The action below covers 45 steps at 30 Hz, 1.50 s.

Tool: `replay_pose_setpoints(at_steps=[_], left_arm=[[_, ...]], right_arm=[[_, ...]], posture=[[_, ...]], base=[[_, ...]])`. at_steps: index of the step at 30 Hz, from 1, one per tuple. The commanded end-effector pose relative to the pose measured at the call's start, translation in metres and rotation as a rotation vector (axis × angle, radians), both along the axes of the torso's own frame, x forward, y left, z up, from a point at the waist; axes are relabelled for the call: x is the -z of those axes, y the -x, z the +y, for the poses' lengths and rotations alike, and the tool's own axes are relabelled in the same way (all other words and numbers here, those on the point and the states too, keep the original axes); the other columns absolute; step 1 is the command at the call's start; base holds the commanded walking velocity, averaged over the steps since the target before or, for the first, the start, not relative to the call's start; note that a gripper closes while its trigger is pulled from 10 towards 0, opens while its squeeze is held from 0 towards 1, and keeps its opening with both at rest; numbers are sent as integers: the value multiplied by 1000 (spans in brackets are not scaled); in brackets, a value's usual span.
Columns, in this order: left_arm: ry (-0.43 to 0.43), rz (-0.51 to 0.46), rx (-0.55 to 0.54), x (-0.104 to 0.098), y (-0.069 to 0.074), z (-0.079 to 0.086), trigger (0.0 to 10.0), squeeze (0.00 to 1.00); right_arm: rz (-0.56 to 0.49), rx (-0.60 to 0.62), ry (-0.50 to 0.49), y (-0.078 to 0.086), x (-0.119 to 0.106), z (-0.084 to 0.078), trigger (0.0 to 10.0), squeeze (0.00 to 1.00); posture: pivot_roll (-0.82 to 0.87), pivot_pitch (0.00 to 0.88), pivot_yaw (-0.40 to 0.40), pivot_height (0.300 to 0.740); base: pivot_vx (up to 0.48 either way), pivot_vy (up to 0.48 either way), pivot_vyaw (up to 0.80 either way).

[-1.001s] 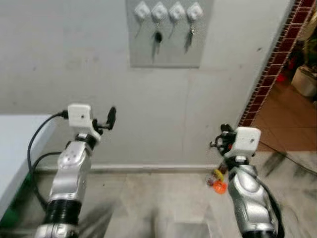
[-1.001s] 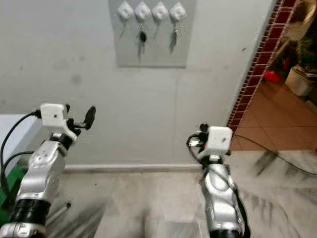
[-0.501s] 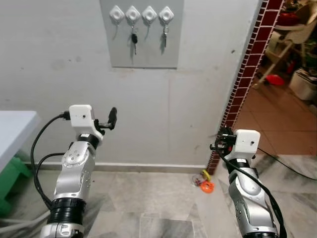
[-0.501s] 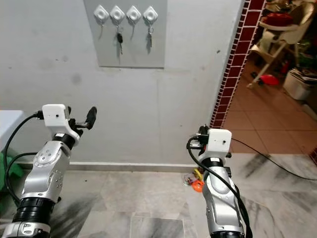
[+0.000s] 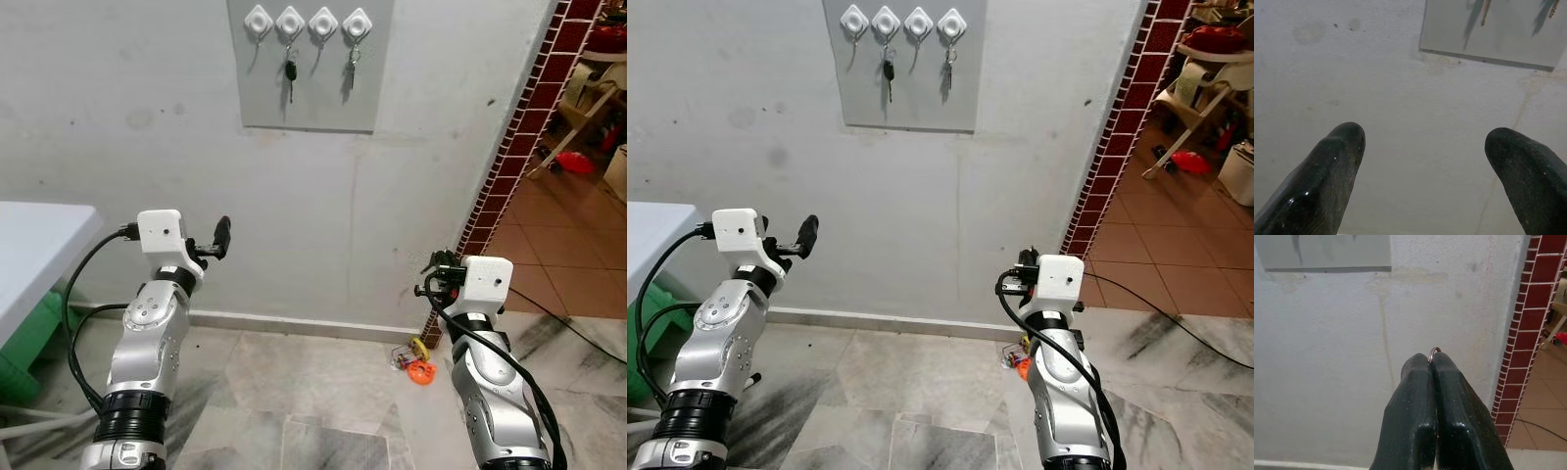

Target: Hang keys on a hook

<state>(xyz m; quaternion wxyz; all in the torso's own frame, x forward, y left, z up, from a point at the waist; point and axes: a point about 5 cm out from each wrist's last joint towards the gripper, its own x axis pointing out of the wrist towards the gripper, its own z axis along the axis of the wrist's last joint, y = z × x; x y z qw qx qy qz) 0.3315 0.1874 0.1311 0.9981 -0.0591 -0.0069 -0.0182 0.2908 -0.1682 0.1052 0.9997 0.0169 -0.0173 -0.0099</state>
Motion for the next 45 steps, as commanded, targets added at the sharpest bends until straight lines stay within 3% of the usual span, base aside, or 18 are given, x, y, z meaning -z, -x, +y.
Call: replay_pose_setpoints(at_steps=[1, 11, 45], left_arm=[[-10, 6, -8, -1, 0, 3, 10000, 0], [2, -8, 10, -3, 0, 2, 10000, 0], [14, -13, 9, -4, 2, 2, 10000, 0]], right_arm=[[-27, -10, 0, -1, -8, 2, 10000, 0], [-35, -23, 2, -1, -10, 3, 10000, 0], [-31, -42, 0, 0, -10, 3, 10000, 0]], posture=[[-20, 0, 18, 740], [-19, 0, 18, 740], [-13, 0, 7, 740]], base=[[0, 0, 0], [187, 0, 0], [388, 0, 0]])
